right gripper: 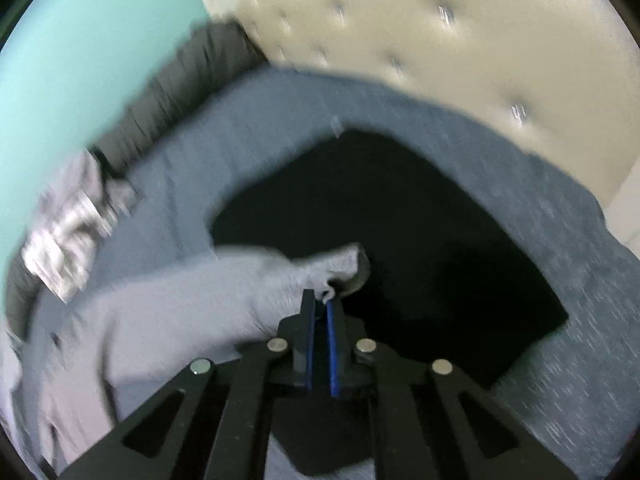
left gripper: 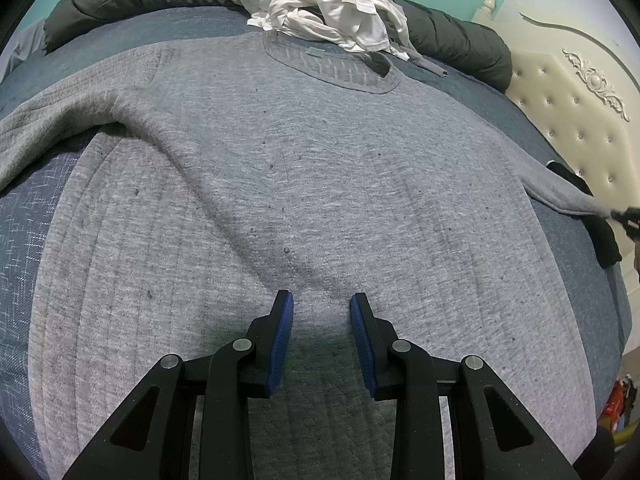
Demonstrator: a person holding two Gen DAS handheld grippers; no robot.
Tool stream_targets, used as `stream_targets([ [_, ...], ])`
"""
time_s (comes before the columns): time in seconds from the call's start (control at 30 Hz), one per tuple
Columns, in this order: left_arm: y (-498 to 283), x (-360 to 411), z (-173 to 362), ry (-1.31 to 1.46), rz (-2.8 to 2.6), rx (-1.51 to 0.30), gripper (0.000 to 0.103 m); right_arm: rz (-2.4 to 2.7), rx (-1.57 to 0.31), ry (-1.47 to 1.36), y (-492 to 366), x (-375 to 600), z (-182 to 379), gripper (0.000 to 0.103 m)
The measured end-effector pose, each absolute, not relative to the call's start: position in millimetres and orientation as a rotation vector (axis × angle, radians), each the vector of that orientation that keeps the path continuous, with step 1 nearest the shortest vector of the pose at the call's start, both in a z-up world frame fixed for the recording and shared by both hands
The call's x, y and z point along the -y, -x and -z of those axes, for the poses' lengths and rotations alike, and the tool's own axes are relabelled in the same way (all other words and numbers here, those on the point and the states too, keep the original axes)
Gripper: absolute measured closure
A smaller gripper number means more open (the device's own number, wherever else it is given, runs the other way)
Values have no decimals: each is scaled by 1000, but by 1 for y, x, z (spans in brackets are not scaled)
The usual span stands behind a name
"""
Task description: Fold clothes
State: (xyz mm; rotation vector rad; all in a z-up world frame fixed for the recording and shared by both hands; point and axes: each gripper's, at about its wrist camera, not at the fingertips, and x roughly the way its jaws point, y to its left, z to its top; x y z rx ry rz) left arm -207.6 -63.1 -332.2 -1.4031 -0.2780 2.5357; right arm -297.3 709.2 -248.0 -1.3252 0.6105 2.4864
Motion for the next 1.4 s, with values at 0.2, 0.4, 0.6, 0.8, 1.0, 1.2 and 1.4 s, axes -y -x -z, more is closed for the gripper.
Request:
stream_targets([
  [0.2,207,63,332,1403,-2537,278,70,-2496,-697,1301,287,-715,258,95],
  [0.4,207,62,331,1404,-2541,267,70,-2520,-790,1127,285,-737,240,62],
  [0.6,207,59,331,1406,-2547,258,70,-2478,-729,1254,320,-738,252,62],
  [0.8,209,58,332,1409,-2549,245,70,-2460,-622,1326,334,-730,263,89],
  [1.0,210,58,332,1407,-2549,239,69,-2556,-487,1194,329,-724,240,99],
  [1.2,210,57,333,1406,-2552,235,69,-2638,-305,1038,335,-713,203,99],
  [1.4,211,56,333,1405,-2551,237,69,-2511,-217,1137,354,-715,225,98],
])
